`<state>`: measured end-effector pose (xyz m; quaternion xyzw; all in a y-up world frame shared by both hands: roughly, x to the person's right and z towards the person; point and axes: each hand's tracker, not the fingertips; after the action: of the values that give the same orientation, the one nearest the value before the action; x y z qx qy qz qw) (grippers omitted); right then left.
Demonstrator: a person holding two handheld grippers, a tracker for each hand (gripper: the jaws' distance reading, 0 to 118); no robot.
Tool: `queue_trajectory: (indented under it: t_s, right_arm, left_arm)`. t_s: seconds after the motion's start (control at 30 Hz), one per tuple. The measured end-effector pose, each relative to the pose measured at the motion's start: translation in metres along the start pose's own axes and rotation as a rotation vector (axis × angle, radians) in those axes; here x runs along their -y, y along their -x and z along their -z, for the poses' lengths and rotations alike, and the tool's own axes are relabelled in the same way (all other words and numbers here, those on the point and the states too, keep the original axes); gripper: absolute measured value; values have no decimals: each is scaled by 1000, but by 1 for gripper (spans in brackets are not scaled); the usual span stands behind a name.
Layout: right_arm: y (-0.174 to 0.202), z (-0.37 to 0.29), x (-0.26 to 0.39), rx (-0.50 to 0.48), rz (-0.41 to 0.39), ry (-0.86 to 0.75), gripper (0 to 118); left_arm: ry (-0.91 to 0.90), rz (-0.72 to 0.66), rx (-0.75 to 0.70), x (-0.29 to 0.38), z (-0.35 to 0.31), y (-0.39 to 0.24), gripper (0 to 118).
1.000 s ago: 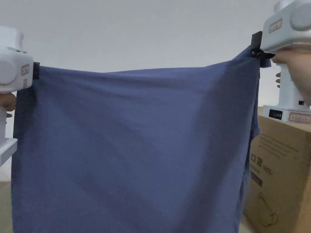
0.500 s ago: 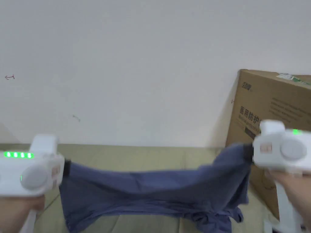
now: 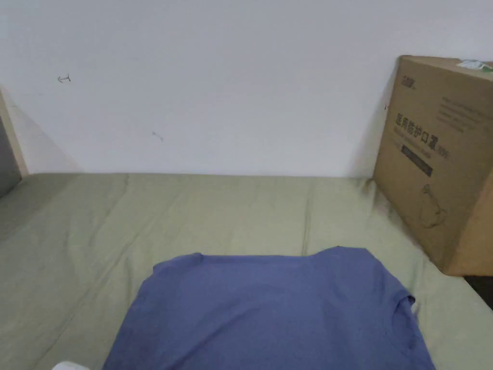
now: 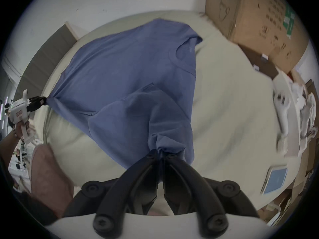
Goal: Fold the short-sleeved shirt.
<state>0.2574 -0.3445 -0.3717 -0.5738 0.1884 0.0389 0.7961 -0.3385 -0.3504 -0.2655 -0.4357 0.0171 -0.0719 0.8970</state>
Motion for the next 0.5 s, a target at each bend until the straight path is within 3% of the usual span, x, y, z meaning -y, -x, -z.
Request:
queue_trajectory:
  t_s: [0.23, 0.37, 0.5]
  right_arm:
    - [-2, -10, 48, 11, 32, 58, 5]
    - [-3, -7, 53, -9, 90, 94, 5]
    - [-2, 6, 56, 19, 86, 116, 5]
  left_arm:
    - [33, 48, 22, 57, -35, -7, 6]
    - [45, 65, 30, 66, -41, -10, 6]
    - [57, 70, 39, 66, -41, -7, 6]
